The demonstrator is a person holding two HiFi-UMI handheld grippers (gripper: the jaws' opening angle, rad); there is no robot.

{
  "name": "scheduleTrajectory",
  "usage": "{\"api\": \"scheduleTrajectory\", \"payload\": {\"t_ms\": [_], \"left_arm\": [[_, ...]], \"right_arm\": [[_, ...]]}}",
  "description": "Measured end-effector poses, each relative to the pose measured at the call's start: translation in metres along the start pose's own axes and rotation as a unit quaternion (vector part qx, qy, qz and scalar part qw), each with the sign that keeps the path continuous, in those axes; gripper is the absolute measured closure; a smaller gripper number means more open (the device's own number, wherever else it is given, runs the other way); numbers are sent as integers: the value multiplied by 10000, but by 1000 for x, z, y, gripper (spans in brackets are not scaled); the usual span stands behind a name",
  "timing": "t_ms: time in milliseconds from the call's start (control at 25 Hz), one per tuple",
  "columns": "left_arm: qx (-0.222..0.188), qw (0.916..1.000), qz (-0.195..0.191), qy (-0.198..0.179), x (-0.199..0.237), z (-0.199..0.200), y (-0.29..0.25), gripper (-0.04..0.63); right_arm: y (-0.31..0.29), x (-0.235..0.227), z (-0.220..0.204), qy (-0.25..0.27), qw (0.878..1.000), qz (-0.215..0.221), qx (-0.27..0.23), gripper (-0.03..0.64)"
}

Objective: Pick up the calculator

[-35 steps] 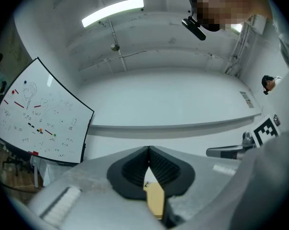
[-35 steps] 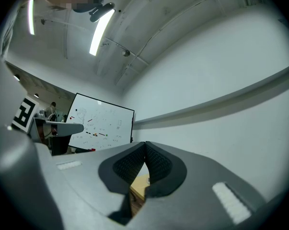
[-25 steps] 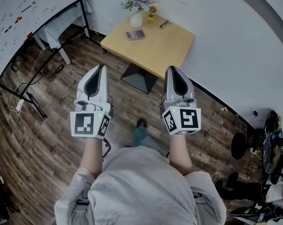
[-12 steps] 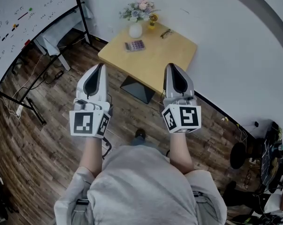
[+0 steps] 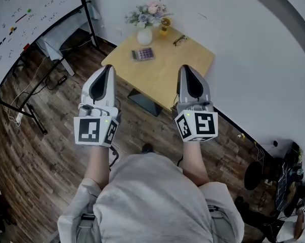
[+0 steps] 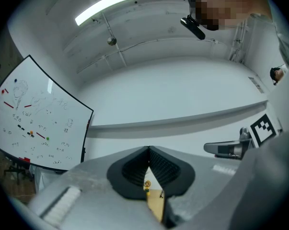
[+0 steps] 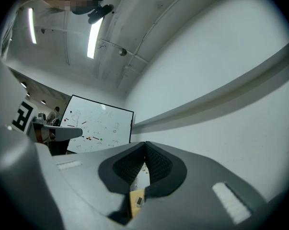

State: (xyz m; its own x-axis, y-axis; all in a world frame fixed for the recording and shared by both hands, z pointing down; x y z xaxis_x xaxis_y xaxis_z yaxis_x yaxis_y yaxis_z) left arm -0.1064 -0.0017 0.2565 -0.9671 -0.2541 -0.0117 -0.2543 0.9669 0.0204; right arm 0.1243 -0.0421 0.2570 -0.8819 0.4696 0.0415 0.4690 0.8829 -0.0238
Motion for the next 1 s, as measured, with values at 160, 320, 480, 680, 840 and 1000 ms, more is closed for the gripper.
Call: {"api": "scheduleTrajectory", "payload": {"t_ms": [160, 320, 480, 680, 840, 1000], "left_arm": [[-32, 10000, 74, 27, -1, 0, -22, 591], [-36, 9998, 161, 102, -5, -4, -39, 589], [17, 9997, 232, 125, -5, -11, -49, 591], [113, 9993, 336, 129, 0, -16, -58, 591], [110, 9993, 344, 121, 6, -17, -70, 590], [118, 9994, 308, 143, 15, -20, -87, 589]], "right_arm": [[-17, -18, 0, 10, 10000, 52, -10, 617], [-29, -34, -4, -14, 9999, 128, 2, 617], [-40, -44, -10, -67, 9998, 174, 24, 617], [-54, -48, -16, -119, 9995, 274, 90, 617], [-68, -51, -18, -119, 9994, 294, 116, 617], [-85, -56, -19, -138, 9995, 274, 110, 617]]}}
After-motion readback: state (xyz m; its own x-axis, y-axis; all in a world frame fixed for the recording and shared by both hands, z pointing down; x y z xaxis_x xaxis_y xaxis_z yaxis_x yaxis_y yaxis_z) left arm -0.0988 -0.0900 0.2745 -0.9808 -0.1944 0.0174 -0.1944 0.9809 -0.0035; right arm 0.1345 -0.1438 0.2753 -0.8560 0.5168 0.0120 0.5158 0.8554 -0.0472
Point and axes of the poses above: the fingertips, and each gripper's own axes: y backward along the fingers, x to its left, z out of its top, the point moved 5 cm from there along y, backward along the fingers, and after that the axes turned 15 degrees about x, right-handed, at the moved point
